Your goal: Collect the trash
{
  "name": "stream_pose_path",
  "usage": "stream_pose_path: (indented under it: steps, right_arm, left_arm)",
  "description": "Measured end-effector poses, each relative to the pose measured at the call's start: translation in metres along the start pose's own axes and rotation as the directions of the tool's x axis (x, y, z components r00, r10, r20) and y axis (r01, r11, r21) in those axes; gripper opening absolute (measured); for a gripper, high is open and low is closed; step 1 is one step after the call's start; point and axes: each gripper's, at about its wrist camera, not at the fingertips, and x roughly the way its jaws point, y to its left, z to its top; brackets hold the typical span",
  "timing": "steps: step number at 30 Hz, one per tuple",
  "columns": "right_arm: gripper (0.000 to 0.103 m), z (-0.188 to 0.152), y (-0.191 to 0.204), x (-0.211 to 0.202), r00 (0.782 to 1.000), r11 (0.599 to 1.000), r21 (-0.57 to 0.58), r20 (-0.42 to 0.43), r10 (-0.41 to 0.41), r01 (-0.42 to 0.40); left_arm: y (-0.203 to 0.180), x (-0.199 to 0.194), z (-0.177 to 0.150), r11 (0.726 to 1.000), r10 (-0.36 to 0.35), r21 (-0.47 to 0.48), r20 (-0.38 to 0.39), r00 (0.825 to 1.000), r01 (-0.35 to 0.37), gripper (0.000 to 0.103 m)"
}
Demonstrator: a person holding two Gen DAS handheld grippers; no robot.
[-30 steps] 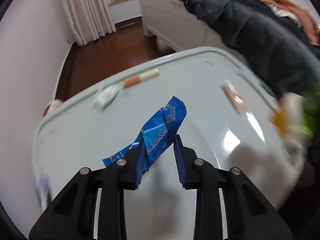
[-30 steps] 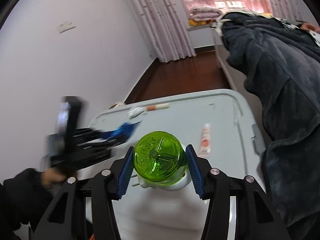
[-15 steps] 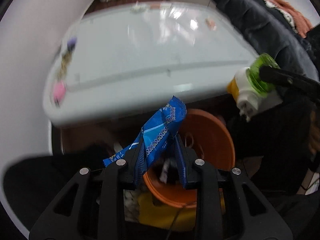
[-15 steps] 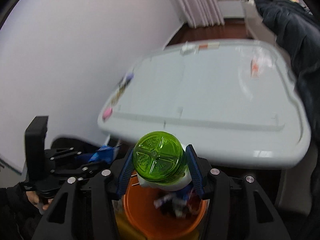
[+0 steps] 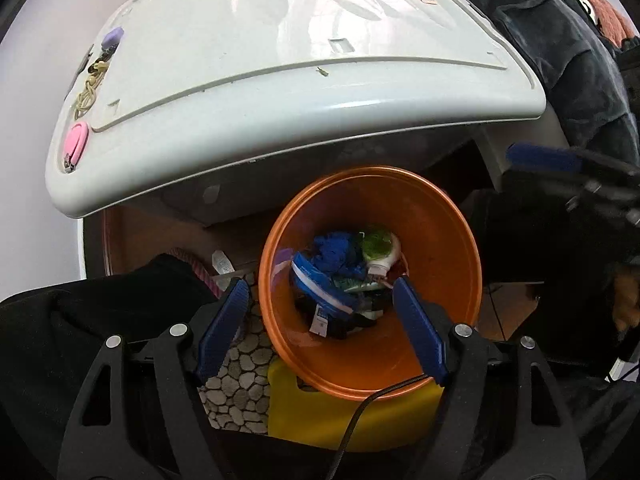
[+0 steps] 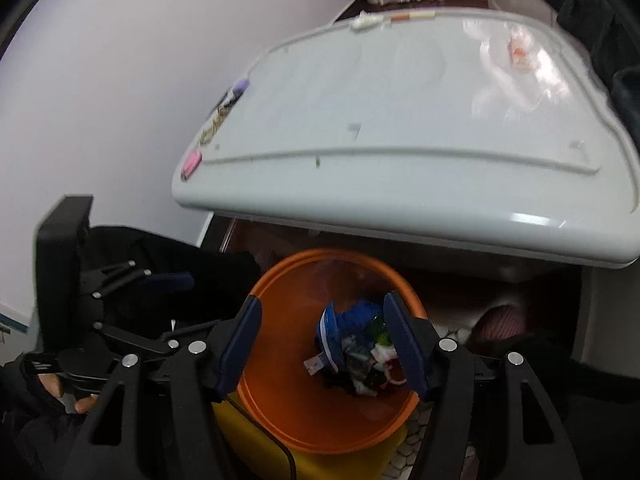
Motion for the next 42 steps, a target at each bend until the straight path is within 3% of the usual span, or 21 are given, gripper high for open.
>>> stream_pose_path:
  steps: [6, 9, 13, 18, 19, 23, 27, 31, 33, 37, 40, 42]
  right_arm:
    - [0.065, 0.028, -0.004, -0.039, 0.996, 1.0, -0.008, 0.085, -0.025, 0.026]
    - [0.079, 0.056, -0.006, -0.056, 0.986, 0.993, -0.049, 0.136, -0.099, 0.107]
    - [0.098, 0.111, -0.011, -0.084, 0.945, 0.964, -0.105, 0.251, -0.211, 0.243]
    - [0.098, 0.171, -0.026, -0.092, 0.872, 0.921, -0.078, 0.36, -0.331, 0.381]
    - [0.098, 0.182, -0.032, -0.089, 0.863, 0.921, -0.043, 0.368, -0.346, 0.388]
    - [0.098, 0.199, -0.063, -0.075, 0.852, 0.927, 0.127, 0.368, -0.373, 0.352]
    - [0.098, 0.201, -0.086, -0.049, 0.833, 0.889, 0.249, 0.32, -0.451, 0.385]
    - [0.098, 0.193, -0.096, -0.024, 0.817, 0.855, 0.331, 0.297, -0.495, 0.398]
    - [0.098, 0.192, -0.092, -0.016, 0.797, 0.842, 0.322, 0.301, -0.524, 0.432]
    - [0.098, 0.192, -0.083, -0.003, 0.732, 0.806, 0.258, 0.338, -0.592, 0.533]
    - [0.098, 0.194, -0.088, 0.007, 0.763, 0.822, 0.265, 0.309, -0.568, 0.504]
    - [0.098, 0.193, -0.087, 0.009, 0.762, 0.819, 0.272, 0.305, -0.571, 0.505]
  left_arm:
    - [0.003, -0.017, 0.012, 1.0, 0.02, 0.015, 0.052, 0.998, -0.021, 0.074]
    - [0.005, -0.03, 0.033, 0.999, 0.039, 0.01, 0.098, 0.994, -0.04, 0.075]
    - [0.015, -0.048, 0.081, 0.996, 0.087, -0.018, 0.196, 0.977, -0.085, 0.076]
    - [0.029, -0.06, 0.141, 0.969, 0.245, -0.074, 0.318, 0.916, -0.234, 0.076]
    - [0.033, -0.059, 0.151, 0.969, 0.247, -0.078, 0.325, 0.913, -0.234, 0.076]
    - [0.053, -0.046, 0.183, 0.975, 0.217, -0.122, 0.32, 0.922, -0.187, 0.076]
    - [0.066, -0.028, 0.198, 0.973, 0.219, -0.141, 0.304, 0.927, -0.184, 0.076]
    - [0.071, -0.01, 0.206, 0.972, 0.193, -0.182, 0.272, 0.943, -0.147, 0.076]
    - [0.068, -0.005, 0.209, 0.972, 0.201, -0.175, 0.272, 0.941, -0.157, 0.076]
    - [0.062, 0.002, 0.208, 0.968, 0.237, -0.15, 0.27, 0.933, -0.202, 0.076]
    - [0.063, 0.007, 0.208, 0.969, 0.225, -0.158, 0.261, 0.939, -0.188, 0.076]
    - [0.062, 0.008, 0.209, 0.969, 0.222, -0.162, 0.26, 0.94, -0.184, 0.076]
